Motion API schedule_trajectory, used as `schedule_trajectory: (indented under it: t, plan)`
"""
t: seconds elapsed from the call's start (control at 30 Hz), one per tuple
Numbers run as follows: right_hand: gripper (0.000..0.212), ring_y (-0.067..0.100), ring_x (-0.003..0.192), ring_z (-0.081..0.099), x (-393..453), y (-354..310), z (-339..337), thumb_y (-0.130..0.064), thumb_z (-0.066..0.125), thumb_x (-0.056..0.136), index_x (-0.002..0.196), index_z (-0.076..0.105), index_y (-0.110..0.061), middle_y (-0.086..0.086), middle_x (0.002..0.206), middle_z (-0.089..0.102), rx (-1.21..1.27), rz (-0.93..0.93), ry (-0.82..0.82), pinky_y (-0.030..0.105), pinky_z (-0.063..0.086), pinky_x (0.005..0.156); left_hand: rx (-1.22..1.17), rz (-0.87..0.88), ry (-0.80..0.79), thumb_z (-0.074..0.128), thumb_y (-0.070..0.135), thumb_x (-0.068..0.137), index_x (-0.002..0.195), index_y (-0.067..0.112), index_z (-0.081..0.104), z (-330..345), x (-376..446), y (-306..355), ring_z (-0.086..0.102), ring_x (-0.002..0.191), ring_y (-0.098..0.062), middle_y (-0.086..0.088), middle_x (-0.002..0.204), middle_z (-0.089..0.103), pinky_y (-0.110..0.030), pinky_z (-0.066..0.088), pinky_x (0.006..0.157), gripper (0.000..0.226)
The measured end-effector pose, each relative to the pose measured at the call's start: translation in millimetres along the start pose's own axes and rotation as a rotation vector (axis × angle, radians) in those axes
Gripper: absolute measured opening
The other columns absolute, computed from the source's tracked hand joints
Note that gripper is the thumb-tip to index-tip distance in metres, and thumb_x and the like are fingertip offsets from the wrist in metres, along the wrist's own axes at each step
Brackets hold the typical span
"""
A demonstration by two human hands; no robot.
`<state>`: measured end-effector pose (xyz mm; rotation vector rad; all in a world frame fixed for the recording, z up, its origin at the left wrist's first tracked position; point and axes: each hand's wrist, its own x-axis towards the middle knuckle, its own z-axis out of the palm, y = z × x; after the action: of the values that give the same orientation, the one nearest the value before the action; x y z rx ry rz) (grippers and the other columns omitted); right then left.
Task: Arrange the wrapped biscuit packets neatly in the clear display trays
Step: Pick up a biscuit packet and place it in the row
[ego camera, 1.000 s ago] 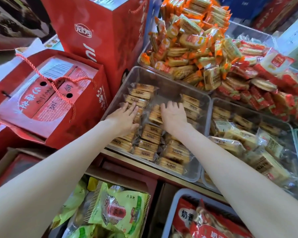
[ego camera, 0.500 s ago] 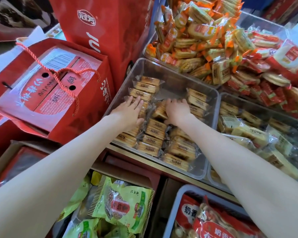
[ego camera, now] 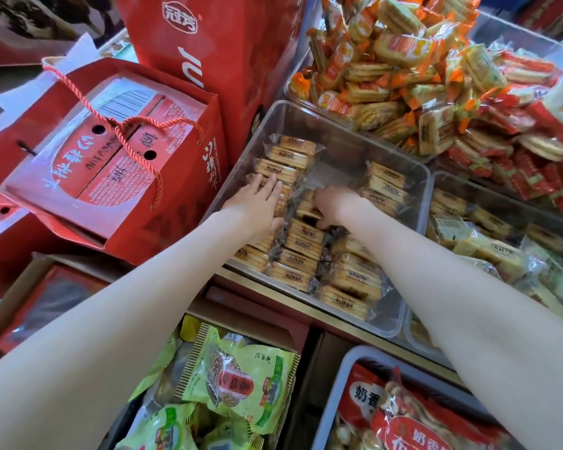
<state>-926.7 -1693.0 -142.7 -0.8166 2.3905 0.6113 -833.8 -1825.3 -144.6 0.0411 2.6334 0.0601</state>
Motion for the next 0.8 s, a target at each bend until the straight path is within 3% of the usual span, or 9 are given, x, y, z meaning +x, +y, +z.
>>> schedule_trajectory:
  t: [0.1,0.2,0.33,0.43,0.57,0.67,0.73,0.8]
  plan:
    - [0.049,0.029,0.109,0.055,-8.3,5.1,-0.9,-0.036,0.053,0.095,0.128,0.049,0.0,0.015,0.125,0.054,0.101,-0.033,0.003,0.034,0.046,0.085,-0.006,-0.005,0.007,0.022,0.042,0.102,0.148,0.006,-0.013,0.6,1.0,1.8,-0.013,0.144,-0.03,-0.012,0.156,-0.017,-0.039,0.007,0.119,0.068]
    - [0.031,0.03,0.11,0.056,-18.4,-2.5,0.7,-0.016,0.045,0.1,0.123,0.054,0.001,0.015,0.124,0.056,0.14,-0.014,0.089,0.034,0.046,0.085,0.014,-0.021,-0.004,0.022,0.041,0.102,0.147,0.006,-0.013,-2.7,-0.6,6.3,-0.012,0.144,-0.03,-0.012,0.156,-0.017,-0.039,0.007,0.118,0.067]
    - [0.029,0.032,0.114,0.054,-44.4,-10.5,7.0,0.001,0.042,0.095,0.121,0.056,0.001,0.017,0.123,0.056,0.198,0.019,0.262,0.036,0.047,0.088,0.054,-0.045,-0.053,0.026,0.038,0.102,0.148,0.006,-0.01,-13.1,-4.9,11.1,-0.008,0.145,-0.03,-0.011,0.157,-0.014,-0.041,0.01,0.118,0.067]
    - [0.029,0.033,0.116,0.045,-75.9,2.4,10.2,-0.002,0.043,0.095,0.122,0.052,-0.001,0.017,0.122,0.052,0.259,0.002,0.432,0.037,0.043,0.089,0.071,-0.026,0.032,0.036,0.028,0.1,0.149,0.006,-0.004,-23.4,-15.6,16.6,-0.002,0.146,-0.028,-0.014,0.158,-0.007,-0.039,0.011,0.117,0.067]
    - [0.029,0.033,0.115,0.042,-127.2,45.6,14.2,-0.016,0.044,0.096,0.121,0.053,-0.005,0.016,0.122,0.052,0.249,0.071,0.493,0.038,0.038,0.091,0.056,0.047,0.19,0.038,0.017,0.098,0.15,0.005,0.003,-32.4,-33.9,52.6,0.0,0.146,-0.027,-0.015,0.158,-0.001,-0.037,0.009,0.119,0.064]
    - [0.042,0.035,0.123,0.038,-162.0,86.3,20.9,-0.036,0.052,0.093,0.124,0.052,-0.008,0.015,0.13,0.048,0.188,0.187,0.432,0.041,0.032,0.101,0.014,0.127,0.214,0.038,0.015,0.098,0.15,0.007,0.008,-37.4,-41.8,87.0,0.005,0.146,-0.026,-0.011,0.158,0.003,-0.037,0.011,0.118,0.061]
    - [0.068,0.04,0.127,0.034,-177.6,107.4,30.1,-0.059,0.058,0.083,0.13,0.045,-0.012,0.016,0.136,0.041,0.172,0.318,0.242,0.046,0.028,0.105,0.001,0.157,0.222,0.039,0.015,0.098,0.15,0.008,0.008,-39.6,-46.4,106.8,0.007,0.146,-0.026,-0.01,0.158,0.005,-0.037,0.011,0.118,0.061]
    - [0.091,0.043,0.13,0.033,-185.5,115.5,43.8,-0.068,0.063,0.073,0.139,0.033,-0.012,0.019,0.142,0.034,0.216,0.43,0.065,0.052,0.027,0.105,0.008,0.178,0.221,0.039,0.015,0.098,0.15,0.009,0.009,-38.9,-51.5,122.2,0.009,0.145,-0.026,-0.009,0.158,0.007,-0.037,0.012,0.118,0.061]
